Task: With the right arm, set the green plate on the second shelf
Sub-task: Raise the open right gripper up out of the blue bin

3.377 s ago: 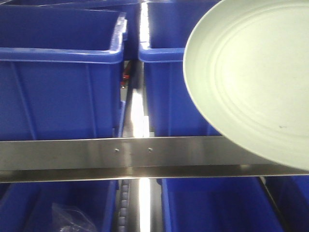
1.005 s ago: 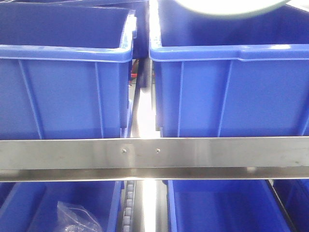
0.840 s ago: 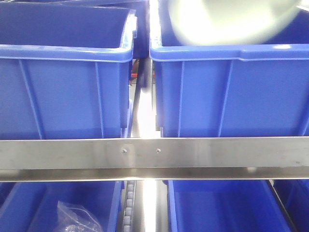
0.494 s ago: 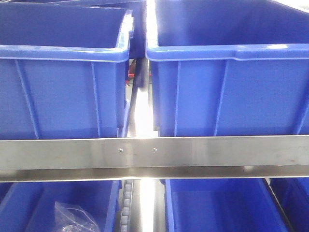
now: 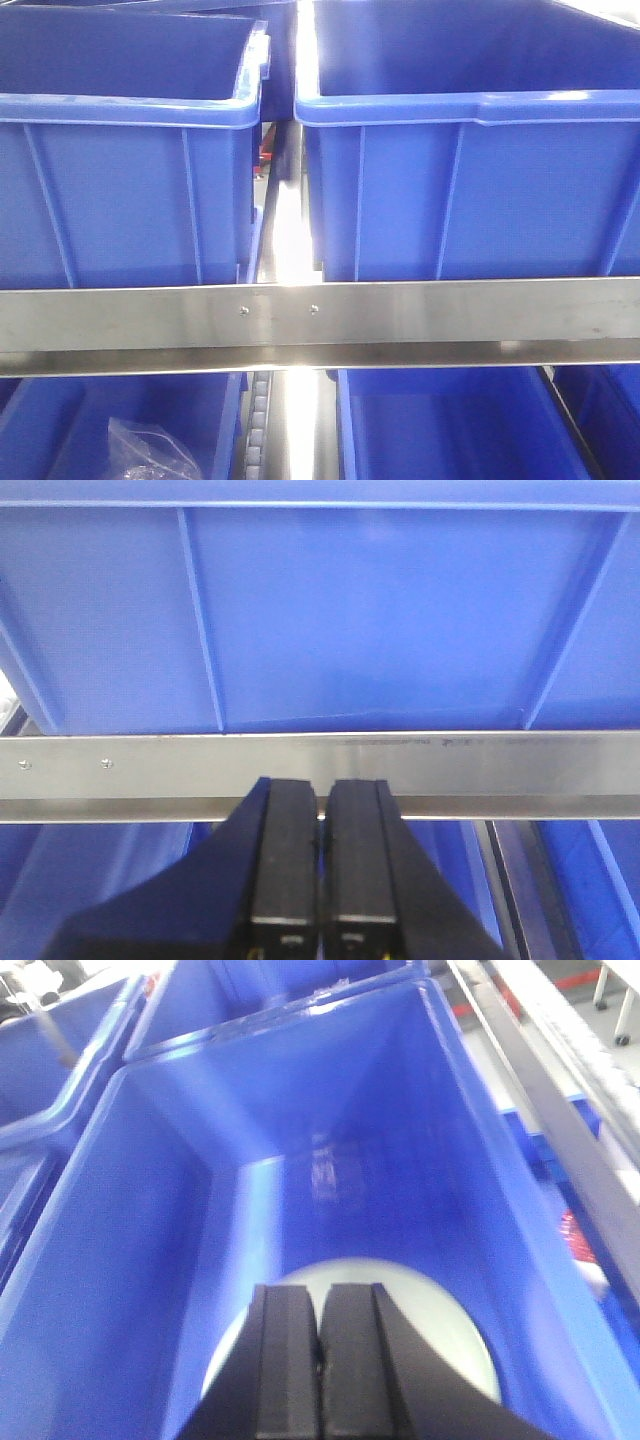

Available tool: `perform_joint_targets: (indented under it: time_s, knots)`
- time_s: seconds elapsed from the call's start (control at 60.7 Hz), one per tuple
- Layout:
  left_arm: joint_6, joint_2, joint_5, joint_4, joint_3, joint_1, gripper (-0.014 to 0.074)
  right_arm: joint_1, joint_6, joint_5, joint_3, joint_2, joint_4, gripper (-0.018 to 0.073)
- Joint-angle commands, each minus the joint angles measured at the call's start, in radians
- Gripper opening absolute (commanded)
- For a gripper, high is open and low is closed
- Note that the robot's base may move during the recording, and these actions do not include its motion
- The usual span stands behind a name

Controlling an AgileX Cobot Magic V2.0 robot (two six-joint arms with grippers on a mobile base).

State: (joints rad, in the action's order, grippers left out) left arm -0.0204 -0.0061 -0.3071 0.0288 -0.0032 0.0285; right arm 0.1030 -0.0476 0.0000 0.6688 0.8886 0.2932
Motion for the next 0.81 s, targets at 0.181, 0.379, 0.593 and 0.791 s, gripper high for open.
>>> perform_joint_targets:
  time_s: [0.181, 0.379, 0.593, 0.791]
  knots:
    - [0.000, -0.021, 0.081, 0.006, 0.040, -0.007, 0.0124, -0.004, 0.002, -0.100, -0.131, -0.205, -0.057, 0.0053]
    - [0.000, -0.021, 0.081, 0.006, 0.040, -0.007, 0.0124, -0.004, 0.002, -0.099, -0.136, -0.224, -0.057, 0.0053]
    - [0.000, -0.021, 0.081, 0.006, 0.040, -0.007, 0.0124, -0.004, 0.002, -0.091, -0.136, -0.224, -0.057, 0.0053]
    - [0.000, -0.021, 0.081, 0.006, 0.040, -0.007, 0.0124, -0.004, 0.002, -0.087, -0.136, -0.223, -0.057, 0.0053]
